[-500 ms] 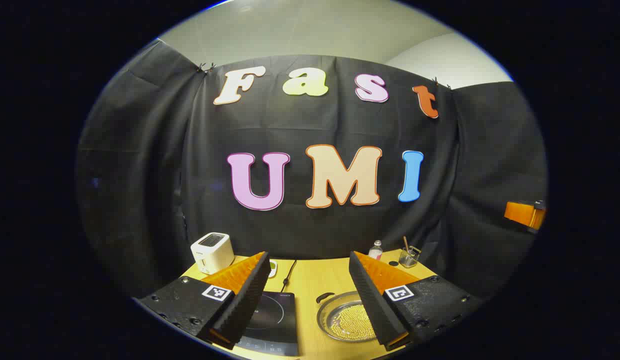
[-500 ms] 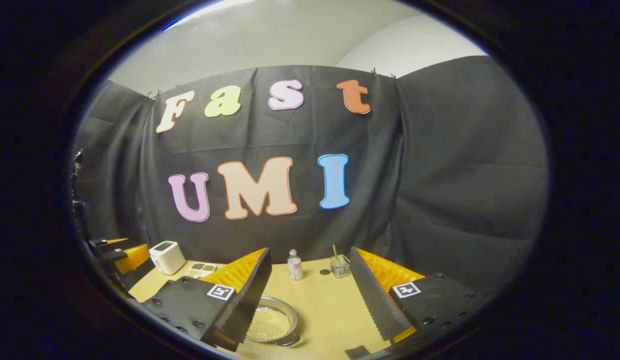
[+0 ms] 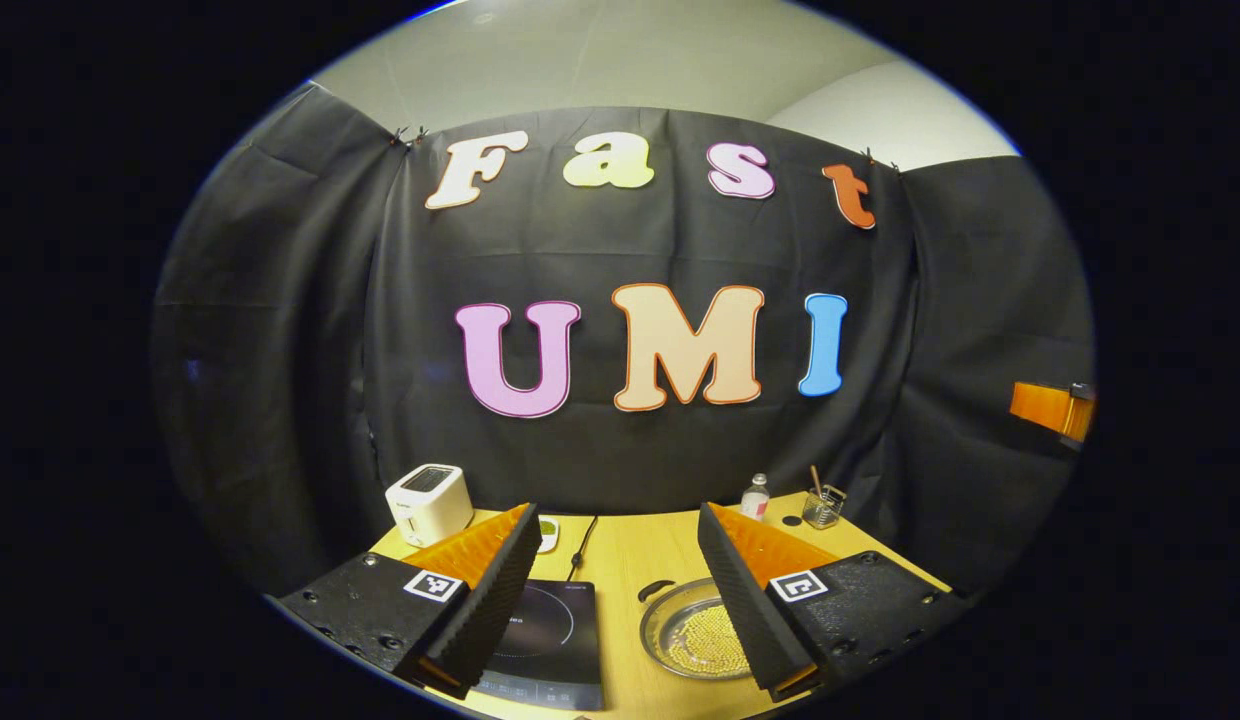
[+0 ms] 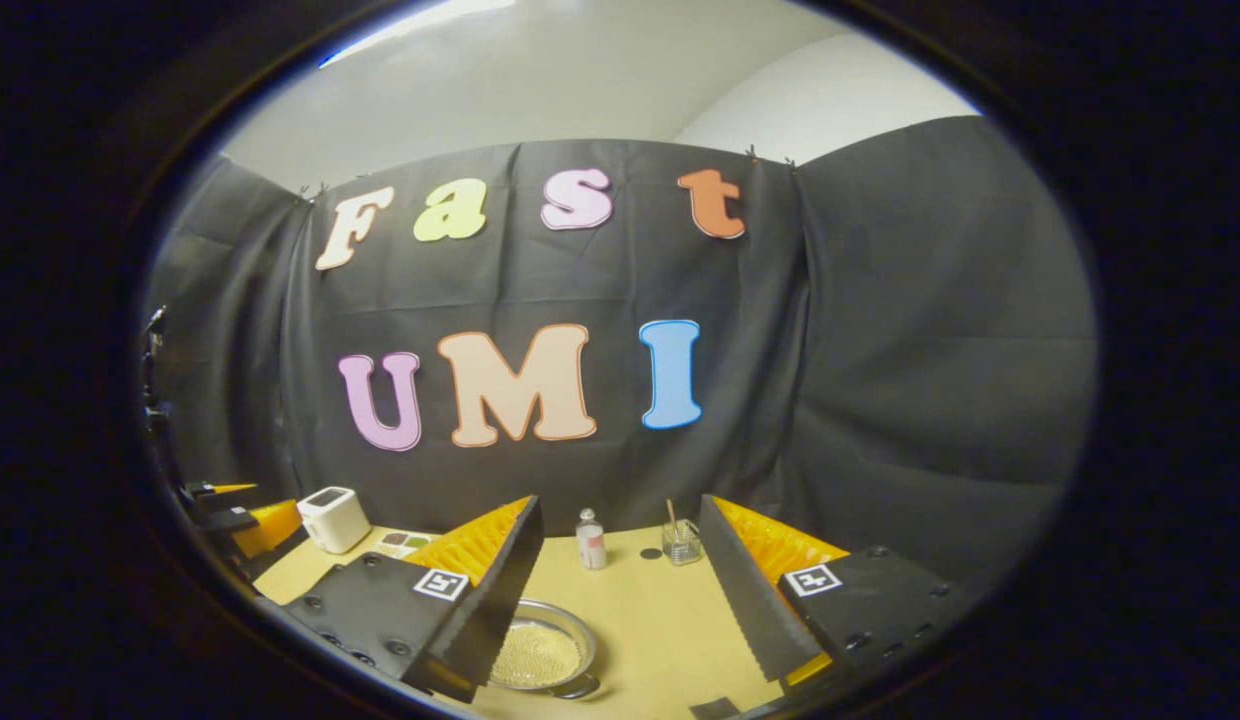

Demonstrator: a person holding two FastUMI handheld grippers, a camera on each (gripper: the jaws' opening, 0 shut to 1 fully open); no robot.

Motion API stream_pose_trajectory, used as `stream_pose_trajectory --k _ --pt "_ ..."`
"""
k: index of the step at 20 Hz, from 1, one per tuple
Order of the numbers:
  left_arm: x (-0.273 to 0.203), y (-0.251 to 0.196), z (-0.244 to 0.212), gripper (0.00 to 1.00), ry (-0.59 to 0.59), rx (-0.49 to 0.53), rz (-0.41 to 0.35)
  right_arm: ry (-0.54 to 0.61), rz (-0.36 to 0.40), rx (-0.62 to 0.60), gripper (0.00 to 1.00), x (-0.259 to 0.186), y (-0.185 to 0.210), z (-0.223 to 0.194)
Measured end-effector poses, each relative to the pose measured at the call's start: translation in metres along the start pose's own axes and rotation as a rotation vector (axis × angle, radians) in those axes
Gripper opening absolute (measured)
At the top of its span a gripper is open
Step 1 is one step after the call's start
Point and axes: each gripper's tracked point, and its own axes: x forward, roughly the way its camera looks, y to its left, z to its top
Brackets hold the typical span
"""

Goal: First push the handle of the pot to place it horizontally, then grasp the pot with both hands and set it on the induction cooktop.

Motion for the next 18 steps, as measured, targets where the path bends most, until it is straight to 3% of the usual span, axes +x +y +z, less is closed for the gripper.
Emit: stream_pose_trajectory --k 6,7,8,13,14,18 --pt "0.0 0.0 -0.005 0.96 0.011 -0.02 -0.006 0.017 0.004 0.031 0.93 0.003 0.002 -0.004" --pt "-0.002 0.0 -0.009 0.92 0.019 -0.016 -0.005 0.02 0.005 0.03 0.98 0.004 0.003 -0.005" --pt "0.0 0.0 -0.009 0.92 0.025 -0.015 -0.007 0.022 0.004 0.026 0.93 0.004 0.004 -0.006" --pt "-0.005 -0.003 -0.013 0.99 0.037 -0.034 -0.031 0.034 0.004 -0.008 0.98 0.003 0.01 -0.01" --pt "-0.006 -0.001 -0.011 0.92 0.032 -0.028 -0.029 0.041 0.005 -0.011 0.98 0.003 0.012 -0.012" --pt "-0.011 0.009 -0.007 0.93 0.004 -0.01 -0.014 0.046 0.027 0.005 0.93 0.002 0.023 -0.014"
